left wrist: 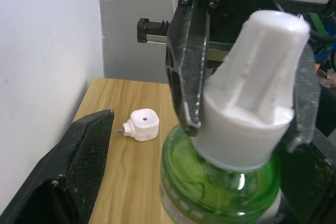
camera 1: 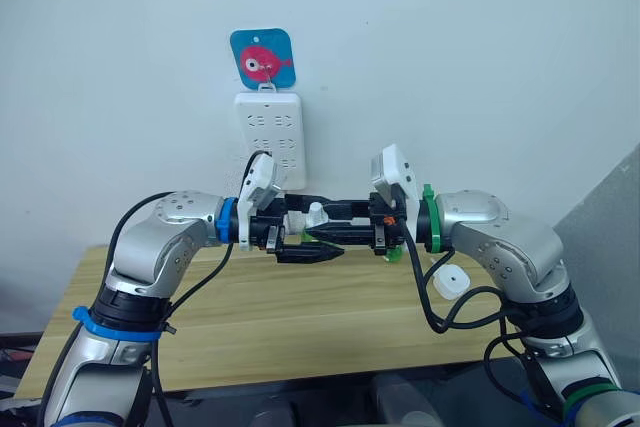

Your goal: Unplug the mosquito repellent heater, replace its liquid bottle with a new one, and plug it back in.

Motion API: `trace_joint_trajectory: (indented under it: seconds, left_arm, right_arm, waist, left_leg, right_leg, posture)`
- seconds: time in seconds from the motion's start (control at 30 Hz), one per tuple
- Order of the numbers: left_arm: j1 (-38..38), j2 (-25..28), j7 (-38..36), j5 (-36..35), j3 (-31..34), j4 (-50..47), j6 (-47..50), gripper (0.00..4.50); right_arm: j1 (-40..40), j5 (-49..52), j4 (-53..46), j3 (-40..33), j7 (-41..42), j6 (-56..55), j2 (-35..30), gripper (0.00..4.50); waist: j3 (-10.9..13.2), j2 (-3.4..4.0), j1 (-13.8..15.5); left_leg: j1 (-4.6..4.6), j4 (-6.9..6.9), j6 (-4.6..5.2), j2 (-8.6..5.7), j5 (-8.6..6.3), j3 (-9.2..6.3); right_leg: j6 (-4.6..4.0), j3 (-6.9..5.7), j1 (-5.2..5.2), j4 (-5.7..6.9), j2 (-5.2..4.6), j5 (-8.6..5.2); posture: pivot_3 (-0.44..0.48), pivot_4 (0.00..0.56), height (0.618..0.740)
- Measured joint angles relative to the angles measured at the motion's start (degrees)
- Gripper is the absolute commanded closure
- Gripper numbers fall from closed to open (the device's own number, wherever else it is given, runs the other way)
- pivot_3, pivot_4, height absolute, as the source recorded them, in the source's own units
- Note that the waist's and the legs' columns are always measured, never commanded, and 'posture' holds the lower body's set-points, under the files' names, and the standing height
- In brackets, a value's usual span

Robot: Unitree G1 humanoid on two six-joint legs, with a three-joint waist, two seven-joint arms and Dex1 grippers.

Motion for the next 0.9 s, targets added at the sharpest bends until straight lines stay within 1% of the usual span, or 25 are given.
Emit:
trace_joint_trajectory:
  seconds: [0.2,0.4,0.5,0.67,0.7,0.83,0.9]
  left_arm:
    - [1.81,1.86,-1.09,0.36,-0.17,-0.34,-0.20,0.02]
    - [1.92,1.94,-1.11,0.27,-0.17,-0.34,-0.12,0.02]
    - [1.92,1.84,-1.09,0.19,-0.17,-0.34,-0.07,0.53]
    - [1.93,0.78,-0.67,-0.01,-0.17,-0.36,-0.07,2.08]
    - [1.94,0.64,-0.56,0.00,-0.17,-0.37,-0.16,2.20]
    - [2.21,0.14,-0.01,0.01,-0.13,-0.37,-0.43,2.20]
    - [2.68,0.05,0.13,0.09,-0.13,-0.43,-1.15,2.20]
  right_arm:
    - [-0.02,0.44,0.00,-0.24,-0.20,0.34,0.00,3.45]
    - [-0.07,0.87,0.00,-0.56,-0.21,0.46,0.00,3.45]
    - [-0.09,1.07,0.00,-0.56,-0.22,0.46,0.00,3.45]
    - [-0.09,1.16,0.00,-0.64,-0.59,0.48,-0.03,3.45]
    - [-0.08,1.25,0.01,-0.77,-0.79,0.54,-0.04,3.45]
    - [-0.04,1.45,0.01,-0.87,-1.01,0.54,-0.31,3.45]
    - [0.13,1.45,0.01,-0.82,-1.04,0.49,-0.31,2.74]
  waist:
    - [-0.01,0.02,0.03]
    - [-0.01,0.02,0.07]
    - [-0.01,0.03,0.06]
    - [-0.01,0.03,0.08]
    - [-0.01,0.03,0.08]
    - [-0.01,0.03,0.10]
    - [-0.01,0.03,0.09]
  left_leg:
    - [0.03,-0.01,0.01,0.00,0.00,0.00]
    - [0.03,-0.01,0.01,0.00,0.00,0.01]
    - [0.03,-0.01,0.01,0.00,0.00,0.01]
    - [0.03,-0.01,0.01,0.00,0.00,0.01]
    - [0.03,-0.01,0.01,0.00,0.00,0.01]
    - [0.03,-0.01,0.01,0.00,0.00,0.01]
    - [0.03,-0.01,0.01,0.00,0.00,0.01]
  right_leg:
    - [0.00,0.00,0.02,0.00,0.01,0.00]
    - [0.00,-0.01,0.02,0.00,0.01,0.00]
    - [0.00,0.00,0.02,0.00,0.01,0.00]
    - [0.00,0.00,0.02,0.00,0.01,0.00]
    - [0.00,0.00,0.02,0.00,0.01,0.00]
    - [0.00,0.01,0.02,0.00,0.01,0.00]
    - [0.00,0.01,0.02,0.00,0.01,0.00]
  posture:
    - [-0.109,0.023,0.740]
    - [-0.107,0.023,0.740]
    - [-0.108,0.024,0.740]
    - [-0.109,0.025,0.740]
    - [-0.109,0.025,0.740]
    - [-0.109,0.024,0.740]
    - [-0.107,0.025,0.740]
